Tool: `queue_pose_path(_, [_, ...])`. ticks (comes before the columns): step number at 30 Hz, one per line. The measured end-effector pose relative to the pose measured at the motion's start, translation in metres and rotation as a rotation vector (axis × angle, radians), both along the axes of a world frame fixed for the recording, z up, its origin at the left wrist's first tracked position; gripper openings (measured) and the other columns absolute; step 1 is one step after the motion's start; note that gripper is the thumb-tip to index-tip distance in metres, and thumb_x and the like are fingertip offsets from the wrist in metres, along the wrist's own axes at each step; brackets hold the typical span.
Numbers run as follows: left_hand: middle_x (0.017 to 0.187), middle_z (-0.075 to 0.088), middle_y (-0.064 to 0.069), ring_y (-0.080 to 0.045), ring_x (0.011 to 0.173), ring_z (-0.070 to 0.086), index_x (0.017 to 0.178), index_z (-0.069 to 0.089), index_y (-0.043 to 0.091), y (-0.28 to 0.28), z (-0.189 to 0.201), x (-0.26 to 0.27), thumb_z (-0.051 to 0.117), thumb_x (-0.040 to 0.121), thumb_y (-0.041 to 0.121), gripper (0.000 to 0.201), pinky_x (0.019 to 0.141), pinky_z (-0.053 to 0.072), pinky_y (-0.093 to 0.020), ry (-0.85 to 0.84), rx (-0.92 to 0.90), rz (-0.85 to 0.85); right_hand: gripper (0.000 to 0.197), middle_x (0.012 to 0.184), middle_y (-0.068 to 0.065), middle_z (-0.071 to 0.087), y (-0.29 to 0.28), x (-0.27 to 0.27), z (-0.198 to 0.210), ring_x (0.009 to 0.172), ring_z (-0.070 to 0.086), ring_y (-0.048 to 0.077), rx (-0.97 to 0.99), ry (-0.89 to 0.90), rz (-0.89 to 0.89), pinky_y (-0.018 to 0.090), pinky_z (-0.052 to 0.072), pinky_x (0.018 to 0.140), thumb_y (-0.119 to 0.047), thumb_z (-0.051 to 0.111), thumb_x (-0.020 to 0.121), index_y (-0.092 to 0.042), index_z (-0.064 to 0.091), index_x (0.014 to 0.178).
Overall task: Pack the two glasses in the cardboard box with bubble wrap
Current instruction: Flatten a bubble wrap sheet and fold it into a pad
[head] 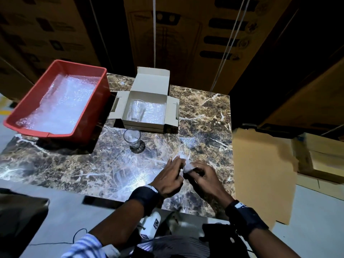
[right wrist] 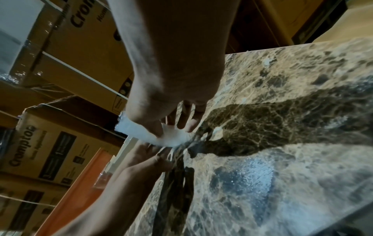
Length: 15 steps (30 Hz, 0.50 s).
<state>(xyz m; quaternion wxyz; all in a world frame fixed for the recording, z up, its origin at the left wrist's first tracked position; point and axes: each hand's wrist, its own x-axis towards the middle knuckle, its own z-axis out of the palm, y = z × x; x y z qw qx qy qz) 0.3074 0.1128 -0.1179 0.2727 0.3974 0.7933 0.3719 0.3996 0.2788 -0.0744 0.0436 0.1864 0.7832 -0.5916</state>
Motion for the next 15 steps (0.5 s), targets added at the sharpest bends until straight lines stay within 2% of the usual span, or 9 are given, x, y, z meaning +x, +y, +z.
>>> queue_pose_path(1, [0.137,0.046,-0.011,-0.024,0.127,0.038,0.138,0.035,0.013,-0.001,0.002,-0.001,0.047,0.09,0.025,0.05,0.122,0.021,-0.042,-0.015,0.006,0.017,0.013,0.099,-0.016,0.067,0.0,0.002,0.0,0.086,0.062,-0.011,0.016,-0.024,0.015,0.014,0.05,0.083,-0.017,0.068,0.097,-0.029,0.069,0.096])
queue_pose_path(2, [0.126,0.046,-0.008,-0.026,0.114,0.041,0.133,0.036,0.015,-0.003,0.002,-0.004,0.047,0.084,0.022,0.05,0.111,0.035,-0.046,-0.024,0.008,0.03,0.014,0.098,-0.021,0.066,0.001,0.004,-0.003,0.085,0.06,-0.014,0.045,-0.041,0.033,0.012,0.047,0.082,-0.018,0.066,0.099,-0.031,0.068,0.097])
queue_pose_path(3, [0.119,0.044,-0.005,-0.026,0.106,0.041,0.129,0.036,0.017,-0.005,0.001,-0.007,0.046,0.081,0.022,0.049,0.099,0.042,-0.048,-0.029,0.002,0.039,0.013,0.098,-0.021,0.067,0.001,0.007,-0.005,0.085,0.06,-0.015,0.064,-0.051,0.052,0.011,0.045,0.079,-0.019,0.064,0.1,-0.031,0.067,0.096])
queue_pose_path(4, [0.115,0.041,-0.003,-0.025,0.101,0.041,0.126,0.036,0.019,-0.006,-0.002,-0.009,0.046,0.081,0.021,0.047,0.091,0.044,-0.047,-0.024,-0.003,0.039,0.011,0.097,-0.019,0.07,0.001,0.008,-0.009,0.086,0.062,-0.013,0.066,-0.06,0.056,0.011,0.045,0.078,-0.021,0.062,0.101,-0.028,0.068,0.096])
queue_pose_path(6, [0.113,0.039,-0.001,-0.022,0.096,0.041,0.123,0.036,0.021,-0.006,-0.003,-0.013,0.044,0.082,0.018,0.043,0.084,0.044,-0.043,-0.011,0.015,0.053,0.011,0.096,-0.012,0.072,0.001,0.011,-0.019,0.087,0.065,-0.002,0.07,-0.072,0.049,0.017,0.047,0.078,-0.026,0.059,0.103,-0.024,0.069,0.099])
queue_pose_path(8, [0.113,0.041,0.001,-0.019,0.097,0.041,0.123,0.037,0.021,-0.007,-0.001,-0.016,0.045,0.086,0.013,0.039,0.089,0.043,-0.042,0.012,0.027,0.084,0.014,0.091,-0.012,0.068,0.0,0.013,-0.031,0.082,0.062,0.004,0.121,-0.102,0.042,0.021,0.044,0.073,-0.031,0.056,0.104,-0.025,0.066,0.096])
queue_pose_path(11, [0.128,0.05,-0.003,-0.022,0.122,0.042,0.133,0.041,0.02,-0.008,-0.004,-0.022,0.046,0.094,0.01,0.041,0.113,0.034,-0.046,0.073,-0.007,0.068,0.02,0.079,-0.01,0.063,0.001,0.014,-0.048,0.07,0.053,0.0,0.19,-0.092,0.009,0.025,0.043,0.067,-0.031,0.058,0.103,-0.024,0.062,0.085])
queue_pose_path(13, [0.133,0.051,-0.001,-0.022,0.132,0.043,0.135,0.042,0.023,-0.008,-0.008,-0.023,0.044,0.096,0.014,0.041,0.112,0.038,-0.043,0.084,-0.005,0.1,0.022,0.074,-0.007,0.063,0.0,0.013,-0.055,0.065,0.051,0.002,0.205,-0.078,-0.038,0.026,0.042,0.063,-0.032,0.06,0.101,-0.02,0.063,0.082])
queue_pose_path(15, [0.126,0.05,0.003,-0.016,0.121,0.047,0.131,0.046,0.024,-0.008,-0.01,-0.021,0.046,0.096,0.013,0.036,0.103,0.043,-0.037,0.144,0.03,0.186,0.025,0.07,-0.001,0.064,-0.001,0.012,-0.058,0.062,0.049,0.002,0.243,-0.057,-0.06,0.027,0.041,0.06,-0.034,0.061,0.1,-0.017,0.063,0.081])
